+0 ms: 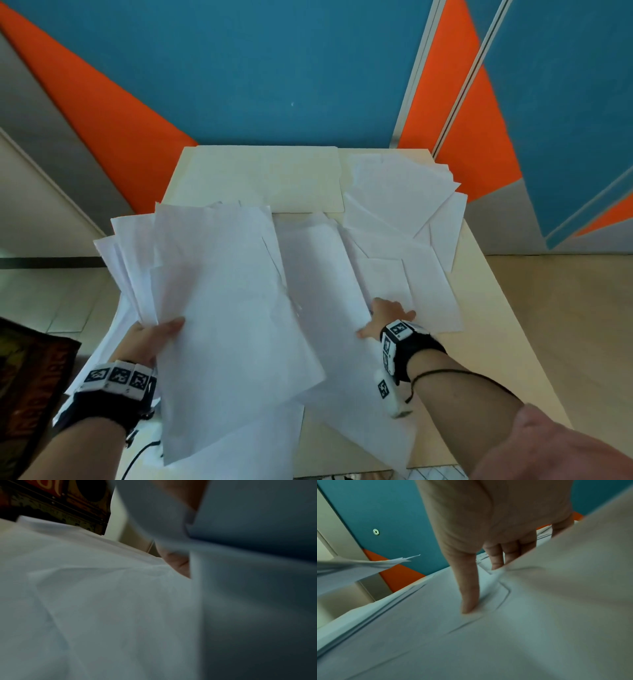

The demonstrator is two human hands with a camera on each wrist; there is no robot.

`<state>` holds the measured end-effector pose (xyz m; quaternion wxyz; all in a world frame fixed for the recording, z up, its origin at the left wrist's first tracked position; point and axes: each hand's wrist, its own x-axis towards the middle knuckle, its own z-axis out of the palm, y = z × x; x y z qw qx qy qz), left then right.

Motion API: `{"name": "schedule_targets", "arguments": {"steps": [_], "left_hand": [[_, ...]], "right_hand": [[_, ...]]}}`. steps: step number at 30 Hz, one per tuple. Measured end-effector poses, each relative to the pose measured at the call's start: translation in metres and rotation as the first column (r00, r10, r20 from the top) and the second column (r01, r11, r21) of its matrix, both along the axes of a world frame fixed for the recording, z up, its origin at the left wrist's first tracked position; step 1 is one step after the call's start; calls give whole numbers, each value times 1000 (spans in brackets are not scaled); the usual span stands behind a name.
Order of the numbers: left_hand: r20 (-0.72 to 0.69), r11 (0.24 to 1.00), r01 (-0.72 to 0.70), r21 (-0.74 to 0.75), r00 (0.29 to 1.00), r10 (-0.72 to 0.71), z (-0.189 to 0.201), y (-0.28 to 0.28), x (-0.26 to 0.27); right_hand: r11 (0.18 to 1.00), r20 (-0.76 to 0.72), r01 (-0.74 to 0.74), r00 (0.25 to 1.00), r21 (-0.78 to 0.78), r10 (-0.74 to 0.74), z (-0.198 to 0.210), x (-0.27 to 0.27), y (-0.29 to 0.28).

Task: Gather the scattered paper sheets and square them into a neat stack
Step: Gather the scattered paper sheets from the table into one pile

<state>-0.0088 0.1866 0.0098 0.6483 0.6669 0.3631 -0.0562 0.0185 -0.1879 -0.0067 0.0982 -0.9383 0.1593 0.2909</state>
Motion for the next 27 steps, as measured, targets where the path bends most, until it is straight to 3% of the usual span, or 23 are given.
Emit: {"name": "schedule_targets", "arguments": {"steps": [4, 7, 10, 13, 15, 21, 24, 27], "left_hand": [[-6, 999, -35, 5, 999, 35, -2, 14, -8], [-21, 999, -44, 11, 999, 44, -6, 19, -12], [-22, 999, -39, -7, 999, 39, -8, 19, -11], [-15, 999, -14, -32, 1000, 14, -9, 12, -9], [-17, 999, 12, -32, 1000, -12, -11, 5, -8], [-19, 999, 30, -20, 999, -30, -12, -12, -1], [-28, 999, 36, -21, 999, -36, -14, -15, -1], [-30, 999, 31, -27, 999, -31, -16, -17, -3]], "right_hand": [[978, 25, 131, 990, 161, -136, -1, 2, -13], [961, 51, 218, 972, 171, -229, 2, -2, -34], [948, -12, 288, 957, 137, -289, 10, -1, -62], [893, -72, 368, 929, 259, -362, 15, 3, -77], [856, -26, 378, 919, 354, -394, 13, 6, -75], [853, 136, 277, 919, 443, -369, 15, 4, -73], [787, 224, 241, 874, 568, -430, 41, 6, -95], [596, 209, 258, 771, 761, -601, 67, 7, -117]]}}
